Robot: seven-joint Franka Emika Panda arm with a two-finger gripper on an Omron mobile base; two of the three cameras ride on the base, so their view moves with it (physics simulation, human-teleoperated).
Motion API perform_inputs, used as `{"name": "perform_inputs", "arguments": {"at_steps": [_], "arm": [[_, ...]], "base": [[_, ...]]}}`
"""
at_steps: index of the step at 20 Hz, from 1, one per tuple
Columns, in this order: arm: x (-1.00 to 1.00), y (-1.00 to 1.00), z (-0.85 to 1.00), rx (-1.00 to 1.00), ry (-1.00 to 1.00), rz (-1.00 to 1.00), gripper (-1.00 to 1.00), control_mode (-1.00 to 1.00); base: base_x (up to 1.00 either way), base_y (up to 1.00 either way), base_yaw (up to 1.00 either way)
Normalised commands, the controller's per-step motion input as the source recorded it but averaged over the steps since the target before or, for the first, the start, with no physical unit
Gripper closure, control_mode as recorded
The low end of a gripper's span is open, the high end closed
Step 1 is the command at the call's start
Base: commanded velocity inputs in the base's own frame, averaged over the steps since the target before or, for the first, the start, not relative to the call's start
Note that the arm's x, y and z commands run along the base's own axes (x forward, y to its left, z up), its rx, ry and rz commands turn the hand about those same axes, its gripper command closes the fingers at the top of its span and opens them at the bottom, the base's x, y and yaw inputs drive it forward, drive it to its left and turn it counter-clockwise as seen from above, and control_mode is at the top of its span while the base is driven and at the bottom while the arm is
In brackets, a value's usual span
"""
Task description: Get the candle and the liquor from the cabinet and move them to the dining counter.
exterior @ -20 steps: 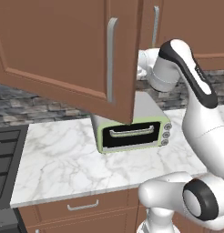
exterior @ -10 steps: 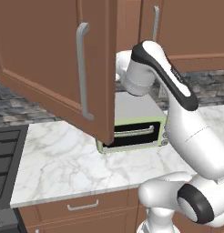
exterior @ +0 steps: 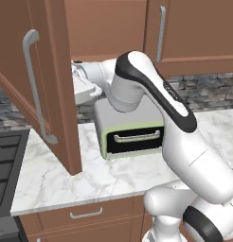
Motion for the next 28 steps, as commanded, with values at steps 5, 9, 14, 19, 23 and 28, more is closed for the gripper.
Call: {"name": "perform_inputs", "arguments": {"at_steps": [5, 9, 14, 19, 23, 28], "arm": [[-0.03, 0.15, 0.0, 0.0, 0.0, -0.03, -1.0, -1.0], [0.0, 0.23, 0.0, 0.0, 0.0, -0.01, -1.0, -1.0], [0.0, 0.39, -0.07, 0.0, 0.0, -0.02, -1.0, -1.0], [0.02, 0.49, -0.08, 0.0, 0.0, 0.0, -1.0, -1.0], [0.0, 0.47, -0.12, 0.0, 0.0, 0.0, -1.0, -1.0], [0.02, 0.5, -0.1, -0.01, 0.0, 0.0, -1.0, -1.0]], "base": [[0.0, 0.0, 0.0], [0.0, 0.0, 0.0], [0.0, 0.0, 0.0], [0.0, 0.0, 0.0], [0.0, 0.0, 0.0], [0.0, 0.0, 0.0]]}}
